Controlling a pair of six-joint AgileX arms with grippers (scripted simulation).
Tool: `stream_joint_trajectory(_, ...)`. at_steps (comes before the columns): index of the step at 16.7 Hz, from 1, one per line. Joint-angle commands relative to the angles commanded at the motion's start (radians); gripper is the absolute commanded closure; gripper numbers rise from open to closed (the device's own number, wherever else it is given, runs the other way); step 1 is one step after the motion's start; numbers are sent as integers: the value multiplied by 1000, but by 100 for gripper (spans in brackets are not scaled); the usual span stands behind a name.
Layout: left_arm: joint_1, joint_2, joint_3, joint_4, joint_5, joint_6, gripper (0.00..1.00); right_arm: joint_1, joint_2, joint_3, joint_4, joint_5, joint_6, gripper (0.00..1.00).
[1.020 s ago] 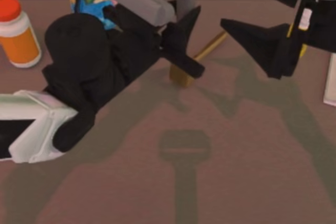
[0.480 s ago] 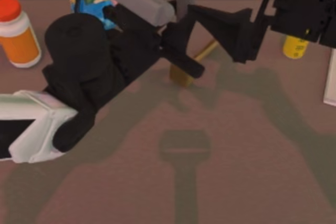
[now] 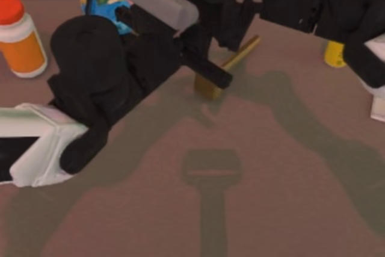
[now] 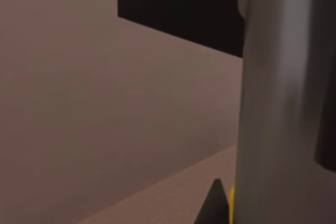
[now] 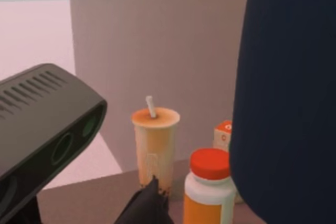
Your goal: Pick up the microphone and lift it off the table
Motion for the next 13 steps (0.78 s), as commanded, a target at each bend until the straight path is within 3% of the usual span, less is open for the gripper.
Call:
stream_joint_trajectory(2,0,0,0,0,0,0,100,0,0,0,0,0,0,0)
stream_joint_trajectory(13,0,0,0,0,0,0,100,0,0,0,0,0,0,83)
